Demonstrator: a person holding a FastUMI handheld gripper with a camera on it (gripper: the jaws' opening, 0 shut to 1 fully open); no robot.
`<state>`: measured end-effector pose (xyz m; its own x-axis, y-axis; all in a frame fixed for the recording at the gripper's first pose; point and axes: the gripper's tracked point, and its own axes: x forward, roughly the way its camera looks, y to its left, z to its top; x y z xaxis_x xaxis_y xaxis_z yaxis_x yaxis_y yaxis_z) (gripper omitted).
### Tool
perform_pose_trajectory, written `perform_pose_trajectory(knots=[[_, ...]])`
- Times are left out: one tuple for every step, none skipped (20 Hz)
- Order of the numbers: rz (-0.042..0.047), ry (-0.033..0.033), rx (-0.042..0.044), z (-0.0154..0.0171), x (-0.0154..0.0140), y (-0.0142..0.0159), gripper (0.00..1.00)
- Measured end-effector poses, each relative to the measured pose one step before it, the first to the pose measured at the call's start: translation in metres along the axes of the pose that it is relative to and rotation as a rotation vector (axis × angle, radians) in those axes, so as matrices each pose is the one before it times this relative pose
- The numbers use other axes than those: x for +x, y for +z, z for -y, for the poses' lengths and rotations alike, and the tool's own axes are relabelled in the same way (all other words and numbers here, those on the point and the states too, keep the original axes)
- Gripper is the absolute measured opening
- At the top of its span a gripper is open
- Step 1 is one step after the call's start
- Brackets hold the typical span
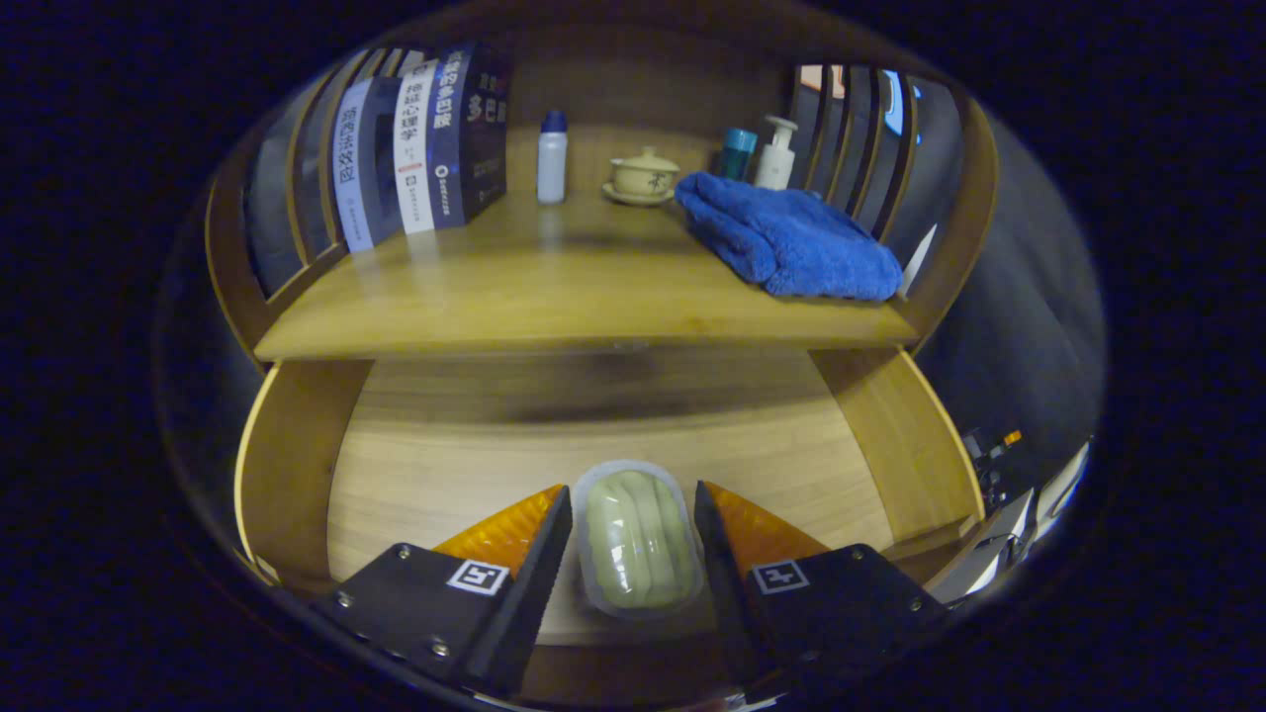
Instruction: Pull open the drawer, take out the items inside it, and place them on the countertop above the cabinet.
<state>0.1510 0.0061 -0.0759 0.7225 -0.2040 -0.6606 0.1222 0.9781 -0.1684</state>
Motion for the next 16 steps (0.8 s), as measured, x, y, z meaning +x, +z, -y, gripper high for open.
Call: perform_pose_trajectory(knots=[[-0.02058, -0.00186, 0.00202, 0.00053, 0.00392, -0.00541, 0.74], [-0.00423, -0.00889, 0.00696, 0.00111, 0.00394, -0.00323, 0.74], [-0.02986, -0.02261, 0.00827, 0.00216, 0.00178, -0.00721, 0.74], [0.00109, -0.00784, -0.02006, 0.00309, 0.00912, -0.00211, 0.48], [0.02678, -0.01144, -0.02027, 0.00147, -0.00983, 0.00413, 0.21], [0.00842, -0.00089, -0.00725, -0.00244, 0.00441, -0.00067, 0.12], [0.00849, -0.00376, -0.00358, 0.00026, -0.00139, 0.00011, 0.12], [0.01152, -0.00210, -0.00952, 0.00064, -0.00222, 0.00067, 0.11], [0.02090, -0.00307, -0.00423, 0.00101, -0.00330, 0.00340, 0.11], [0.02015, 0.00800, 0.00562, -0.00081, -0.00457, 0.00232, 0.11], [0.03279, 0.01161, 0.00229, -0.00276, -0.00658, 0.00530, 0.11], [0.04092, 0.01689, -0.00189, -0.00220, -0.00731, 0.00609, 0.11], [0.04894, 0.01719, -0.00369, -0.00335, -0.00826, 0.00798, 0.11], [0.05642, 0.01078, 0.00820, 0.00081, -0.00770, 0.00817, 0.11], [0.04740, 0.01012, 0.01169, -0.00187, -0.00810, 0.00745, 0.11], [0.04150, 0.00647, 0.00508, -0.00126, -0.00957, 0.00616, 0.11]])
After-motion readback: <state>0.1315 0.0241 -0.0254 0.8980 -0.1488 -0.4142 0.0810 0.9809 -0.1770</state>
